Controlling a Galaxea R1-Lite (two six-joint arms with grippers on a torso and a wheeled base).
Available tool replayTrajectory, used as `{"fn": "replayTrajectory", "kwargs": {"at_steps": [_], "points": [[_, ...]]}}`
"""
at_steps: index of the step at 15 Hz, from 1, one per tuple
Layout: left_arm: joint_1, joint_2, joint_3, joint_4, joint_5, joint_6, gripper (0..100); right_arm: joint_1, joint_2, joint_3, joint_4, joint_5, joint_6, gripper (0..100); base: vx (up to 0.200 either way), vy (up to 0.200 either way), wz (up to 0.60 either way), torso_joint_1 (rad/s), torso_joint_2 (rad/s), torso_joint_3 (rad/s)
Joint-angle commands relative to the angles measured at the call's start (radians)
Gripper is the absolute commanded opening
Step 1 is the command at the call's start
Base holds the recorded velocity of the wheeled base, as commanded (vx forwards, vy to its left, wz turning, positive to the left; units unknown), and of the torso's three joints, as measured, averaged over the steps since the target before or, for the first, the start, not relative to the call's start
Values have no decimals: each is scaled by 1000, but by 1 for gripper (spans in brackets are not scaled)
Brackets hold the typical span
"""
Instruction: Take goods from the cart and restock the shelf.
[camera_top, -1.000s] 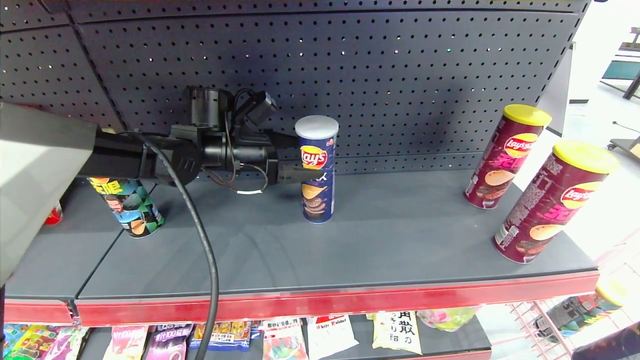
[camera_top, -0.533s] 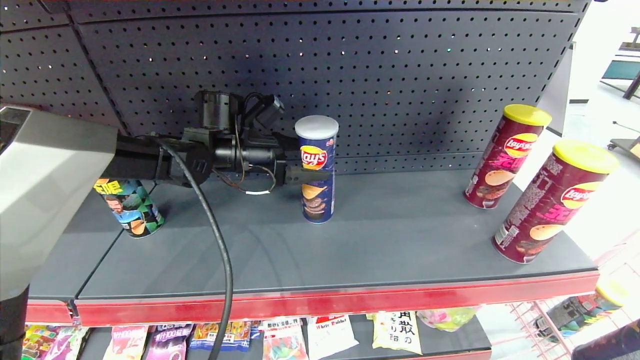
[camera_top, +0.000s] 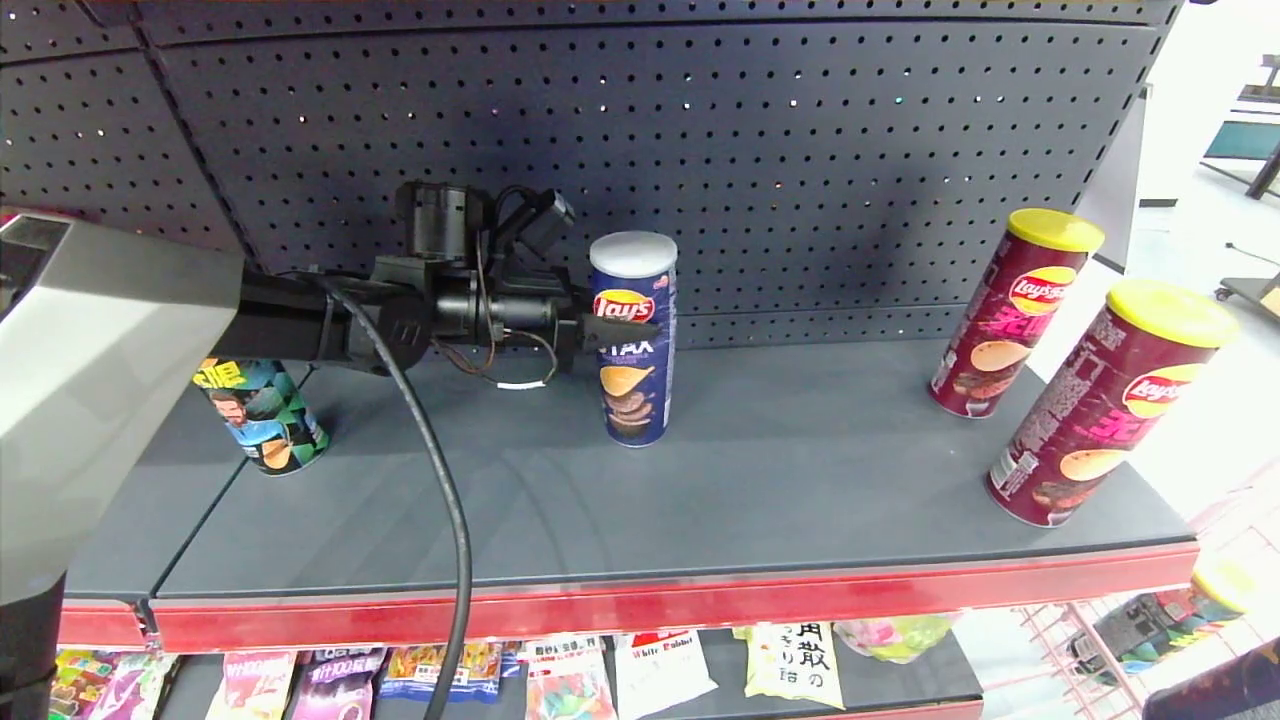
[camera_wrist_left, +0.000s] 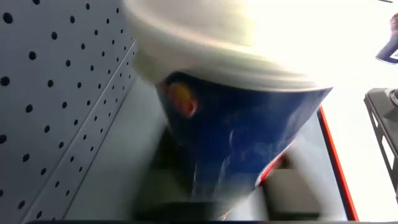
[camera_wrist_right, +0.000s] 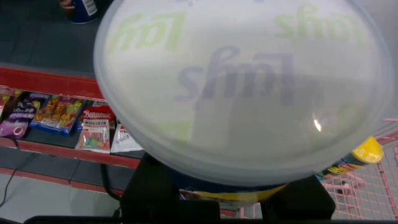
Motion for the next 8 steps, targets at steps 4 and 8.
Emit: {"fn": "replayTrajectory", "kwargs": {"at_steps": [4, 8], "points": [[-10, -26, 1, 0, 1, -3, 0, 0, -1, 0, 0, -1, 0, 0, 0, 0, 0, 0, 0, 0], [-52, -174, 141, 3, 64, -8, 0, 0, -1, -1, -1, 0, 0, 0, 0, 0, 0, 0, 0, 0]]}}
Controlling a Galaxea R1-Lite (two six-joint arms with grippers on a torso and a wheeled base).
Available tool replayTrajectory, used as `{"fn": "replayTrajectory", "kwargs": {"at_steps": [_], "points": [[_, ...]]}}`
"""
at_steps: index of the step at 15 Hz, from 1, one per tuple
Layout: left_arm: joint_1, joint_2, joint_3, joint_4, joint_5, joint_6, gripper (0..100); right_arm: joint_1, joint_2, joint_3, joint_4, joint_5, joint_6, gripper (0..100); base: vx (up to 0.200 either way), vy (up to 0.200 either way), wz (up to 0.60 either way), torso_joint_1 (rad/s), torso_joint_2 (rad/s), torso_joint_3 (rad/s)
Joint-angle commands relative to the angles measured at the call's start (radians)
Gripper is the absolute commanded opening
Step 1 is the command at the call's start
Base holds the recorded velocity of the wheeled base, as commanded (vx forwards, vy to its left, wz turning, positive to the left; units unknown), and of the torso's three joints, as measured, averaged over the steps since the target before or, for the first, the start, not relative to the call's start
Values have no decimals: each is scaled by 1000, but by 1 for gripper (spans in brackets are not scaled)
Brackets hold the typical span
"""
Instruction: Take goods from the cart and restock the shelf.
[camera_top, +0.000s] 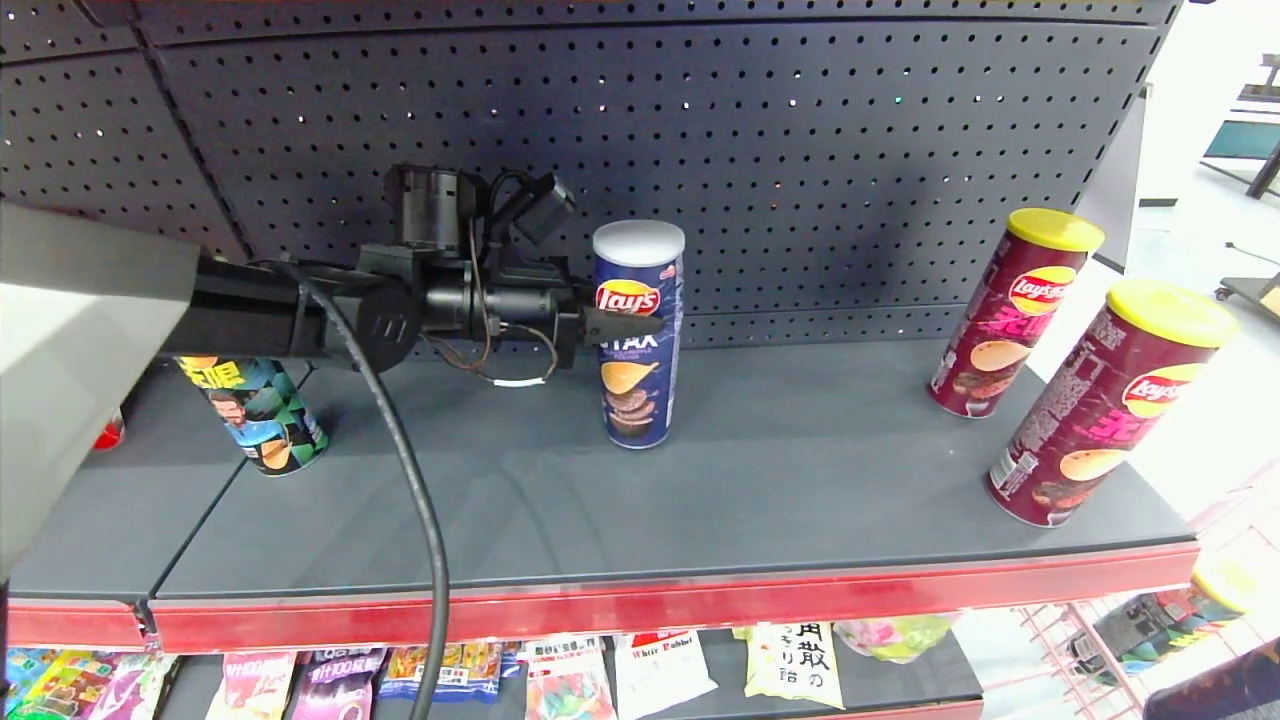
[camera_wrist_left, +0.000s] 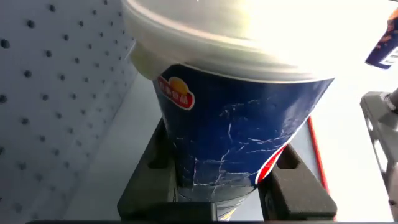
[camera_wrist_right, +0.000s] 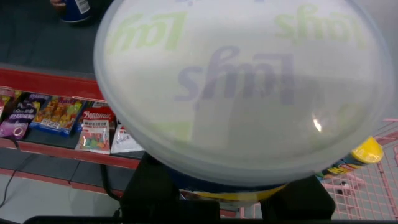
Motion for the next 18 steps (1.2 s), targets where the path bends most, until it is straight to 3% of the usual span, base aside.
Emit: {"fn": "replayTrajectory", "kwargs": {"at_steps": [1, 4, 7, 10, 11, 14, 16, 18], "points": [[-44, -143, 138, -3, 45, -10, 0, 0, 0, 0, 0, 2, 0, 0, 0, 0, 0, 0, 0, 0], [-104, -255, 307, -15, 124, -15, 0, 0, 0, -2, 0, 4, 0, 0, 0, 0, 0, 0, 0, 0], [-107, -275, 416, -136, 169, -22, 0, 0, -5, -2, 0, 4, 1, 0, 0, 0, 0, 0, 0, 0], [-123, -304, 502, -235, 216, -108, 0, 0, -6, -3, 0, 0, 17, 0, 0, 0, 0, 0, 0, 0], [-123, -308, 552, -308, 273, -136, 0, 0, -6, -7, 0, 2, 17, 0, 0, 0, 0, 0, 0, 0], [-126, -318, 643, -431, 316, -174, 0, 0, -5, -8, 0, 2, 17, 0, 0, 0, 0, 0, 0, 0], [-144, -347, 684, -442, 354, -211, 0, 0, -5, -8, 0, 4, 17, 0, 0, 0, 0, 0, 0, 0], [-150, -356, 713, -448, 368, -213, 0, 0, -2, -8, 0, 5, 18, 0, 0, 0, 0, 0, 0, 0]]}}
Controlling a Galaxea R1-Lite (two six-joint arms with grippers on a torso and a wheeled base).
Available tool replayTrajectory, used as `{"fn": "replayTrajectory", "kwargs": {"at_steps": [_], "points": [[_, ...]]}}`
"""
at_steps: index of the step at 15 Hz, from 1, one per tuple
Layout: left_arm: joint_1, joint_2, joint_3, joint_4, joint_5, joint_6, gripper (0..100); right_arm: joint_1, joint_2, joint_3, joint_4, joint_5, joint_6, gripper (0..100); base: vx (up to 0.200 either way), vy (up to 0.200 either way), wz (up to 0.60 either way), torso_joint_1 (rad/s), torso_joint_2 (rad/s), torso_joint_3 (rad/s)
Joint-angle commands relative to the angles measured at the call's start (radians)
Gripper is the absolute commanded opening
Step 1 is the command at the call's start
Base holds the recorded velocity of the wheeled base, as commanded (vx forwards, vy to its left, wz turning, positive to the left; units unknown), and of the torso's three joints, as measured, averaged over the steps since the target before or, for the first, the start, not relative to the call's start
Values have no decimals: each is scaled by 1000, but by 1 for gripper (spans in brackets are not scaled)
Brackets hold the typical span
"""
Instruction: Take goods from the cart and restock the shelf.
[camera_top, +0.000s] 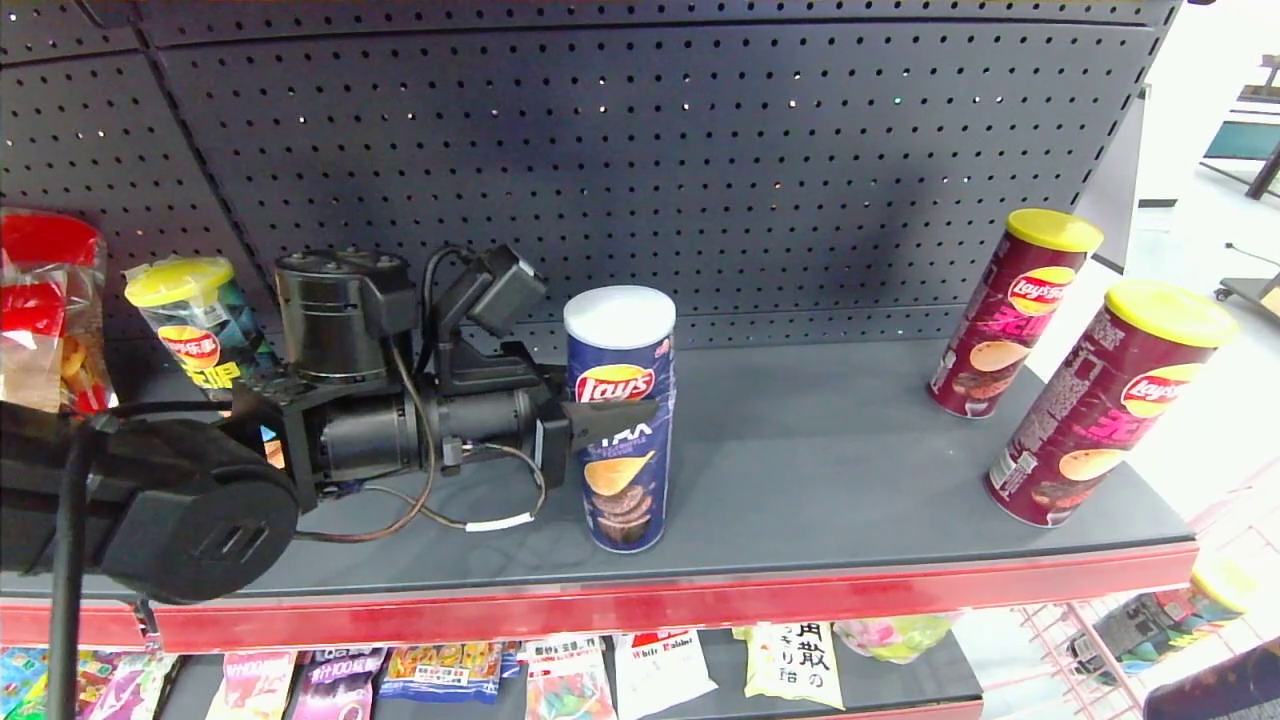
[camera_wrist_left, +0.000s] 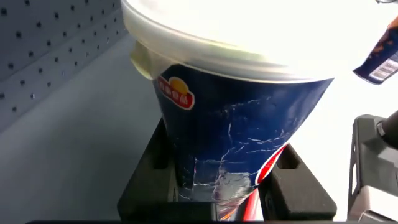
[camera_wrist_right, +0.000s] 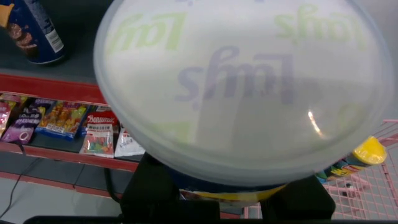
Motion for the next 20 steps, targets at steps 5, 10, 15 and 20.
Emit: {"fn": "replayTrajectory", "kwargs": {"at_steps": [5, 10, 15, 20], "points": [[-7, -23, 70, -63, 57, -1, 0, 0, 3, -1, -2, 1, 1, 0, 0, 0, 0, 0, 0, 0], [-22, -26, 98, -102, 62, 1, 0, 0, 3, -7, 0, -1, 1, 0, 0, 0, 0, 0, 0, 0], [-22, -59, 156, -104, 63, 4, 0, 0, 4, -9, 0, -1, -1, 0, 0, 0, 0, 0, 0, 0], [-24, -57, 160, -104, 60, 5, 0, 0, 6, -15, 0, -1, -1, 0, 0, 0, 0, 0, 0, 0]]}}
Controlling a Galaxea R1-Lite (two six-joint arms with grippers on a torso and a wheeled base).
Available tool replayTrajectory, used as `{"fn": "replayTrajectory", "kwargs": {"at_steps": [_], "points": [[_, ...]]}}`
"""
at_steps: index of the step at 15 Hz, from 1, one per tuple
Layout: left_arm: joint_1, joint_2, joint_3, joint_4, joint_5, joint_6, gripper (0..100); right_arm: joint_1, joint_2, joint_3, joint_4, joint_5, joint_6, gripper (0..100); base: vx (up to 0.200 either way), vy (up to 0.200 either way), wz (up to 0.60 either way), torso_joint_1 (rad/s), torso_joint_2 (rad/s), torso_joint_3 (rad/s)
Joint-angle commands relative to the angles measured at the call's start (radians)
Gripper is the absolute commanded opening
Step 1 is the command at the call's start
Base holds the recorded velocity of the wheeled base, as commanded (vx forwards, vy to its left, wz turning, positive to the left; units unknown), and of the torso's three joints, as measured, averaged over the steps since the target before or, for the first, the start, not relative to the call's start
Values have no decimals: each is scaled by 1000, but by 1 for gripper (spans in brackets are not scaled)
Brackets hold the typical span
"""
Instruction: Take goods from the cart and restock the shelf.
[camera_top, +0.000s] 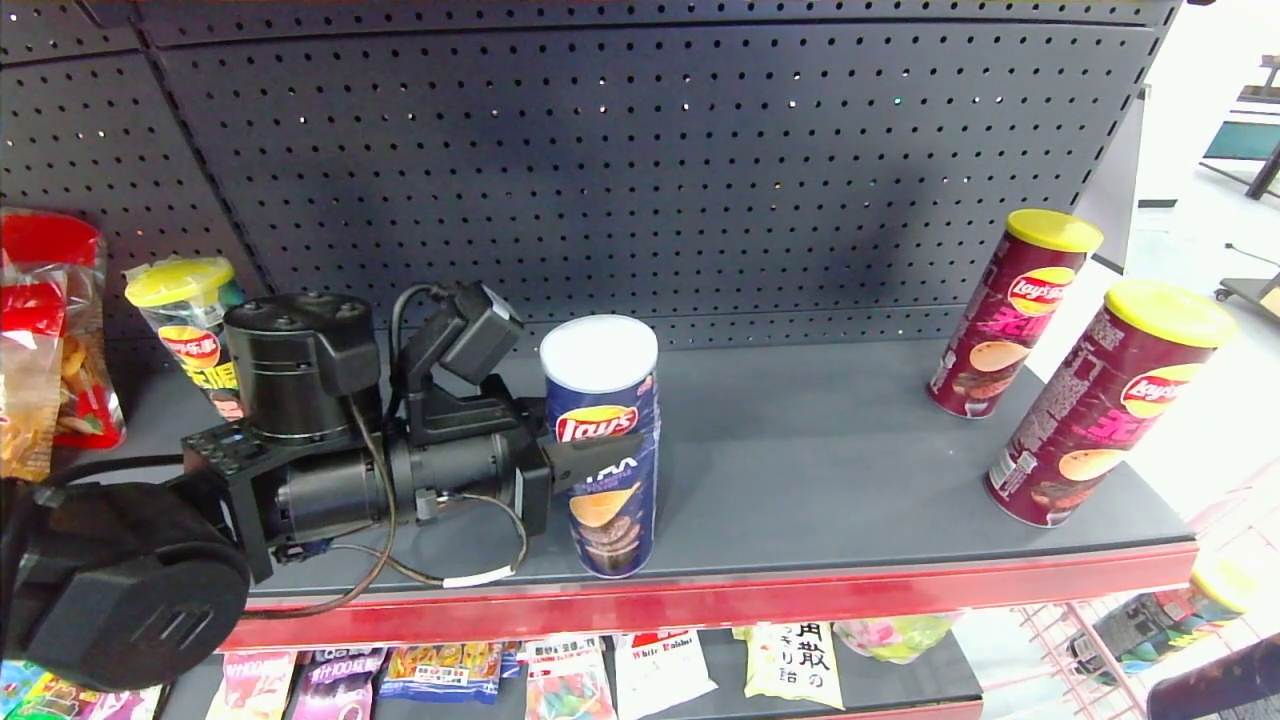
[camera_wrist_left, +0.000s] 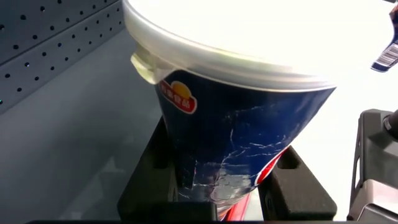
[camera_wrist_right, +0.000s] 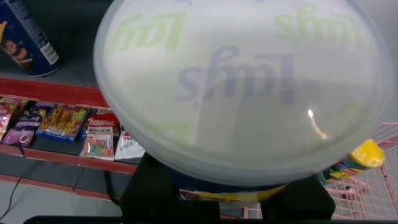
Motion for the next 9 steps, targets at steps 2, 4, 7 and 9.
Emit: {"fn": "replayTrajectory", "kwargs": {"at_steps": [2, 4, 7, 9], "points": [[-2, 4, 0, 2, -2, -1, 0, 0, 2, -1, 0, 0, -1, 0, 0, 0, 0, 0, 0, 0], [-2, 9, 2, 2, 2, 1, 0, 0, 2, -1, 0, 0, -1, 0, 0, 0, 0, 0, 0, 0], [-2, 4, 2, 2, 16, 1, 100, 0, 3, -1, 0, 5, -1, 0, 0, 0, 0, 0, 0, 0], [-2, 0, 8, 3, 68, -1, 100, 5, 9, -1, 0, 6, -1, 0, 0, 0, 0, 0, 0, 0]]}}
